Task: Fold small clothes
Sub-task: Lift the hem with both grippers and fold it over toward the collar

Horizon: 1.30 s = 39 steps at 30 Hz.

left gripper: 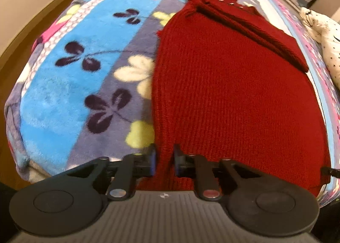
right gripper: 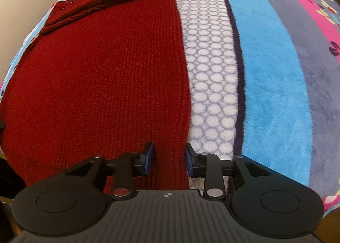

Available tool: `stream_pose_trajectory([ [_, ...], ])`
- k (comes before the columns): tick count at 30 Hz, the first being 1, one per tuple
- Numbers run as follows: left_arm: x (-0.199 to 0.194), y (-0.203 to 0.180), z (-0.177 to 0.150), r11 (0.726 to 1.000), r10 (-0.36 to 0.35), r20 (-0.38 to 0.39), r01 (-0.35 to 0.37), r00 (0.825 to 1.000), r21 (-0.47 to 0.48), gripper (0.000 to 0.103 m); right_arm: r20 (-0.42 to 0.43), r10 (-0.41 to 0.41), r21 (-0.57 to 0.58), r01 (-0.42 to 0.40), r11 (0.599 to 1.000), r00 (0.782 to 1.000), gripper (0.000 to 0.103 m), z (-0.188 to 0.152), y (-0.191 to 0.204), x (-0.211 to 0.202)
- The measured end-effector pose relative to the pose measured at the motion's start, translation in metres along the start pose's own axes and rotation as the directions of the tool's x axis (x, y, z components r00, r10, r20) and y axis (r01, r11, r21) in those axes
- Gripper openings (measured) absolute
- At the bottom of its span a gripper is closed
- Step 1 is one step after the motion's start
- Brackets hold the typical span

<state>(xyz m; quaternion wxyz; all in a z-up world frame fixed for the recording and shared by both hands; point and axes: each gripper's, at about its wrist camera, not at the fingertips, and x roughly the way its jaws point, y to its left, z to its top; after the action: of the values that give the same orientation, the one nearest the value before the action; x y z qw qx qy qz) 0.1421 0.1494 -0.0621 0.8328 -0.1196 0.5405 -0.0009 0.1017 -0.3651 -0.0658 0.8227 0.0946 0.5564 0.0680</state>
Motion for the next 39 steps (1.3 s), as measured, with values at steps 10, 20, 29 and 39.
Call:
stream_pose_trajectory([
  [10,0.008,-0.001,0.0,0.999,0.035,-0.028,-0.034,0.999,0.018,0.019,-0.01,-0.019,-0.038,0.018,0.999,1.0,0.018,-0.004,0.005,0.002],
  [20,0.004,-0.011,0.0,0.996,0.028,0.015,-0.029,1.0,0.084,0.013,0.055,0.019,-0.026,-0.017,1.0,0.998,0.012,0.0,0.0,-0.008],
  [29,-0.051,-0.024,0.008,0.98,-0.148,0.228,0.111,0.962,0.168,0.011,0.353,0.263,0.048,-0.298,0.953,0.898,0.011,0.025,-0.011,-0.077],
  [39,-0.145,-0.018,0.001,0.947,-0.296,0.356,0.225,0.886,0.229,0.009,0.528,0.287,0.072,-0.379,0.923,0.8,0.009,0.003,-0.035,-0.159],
])
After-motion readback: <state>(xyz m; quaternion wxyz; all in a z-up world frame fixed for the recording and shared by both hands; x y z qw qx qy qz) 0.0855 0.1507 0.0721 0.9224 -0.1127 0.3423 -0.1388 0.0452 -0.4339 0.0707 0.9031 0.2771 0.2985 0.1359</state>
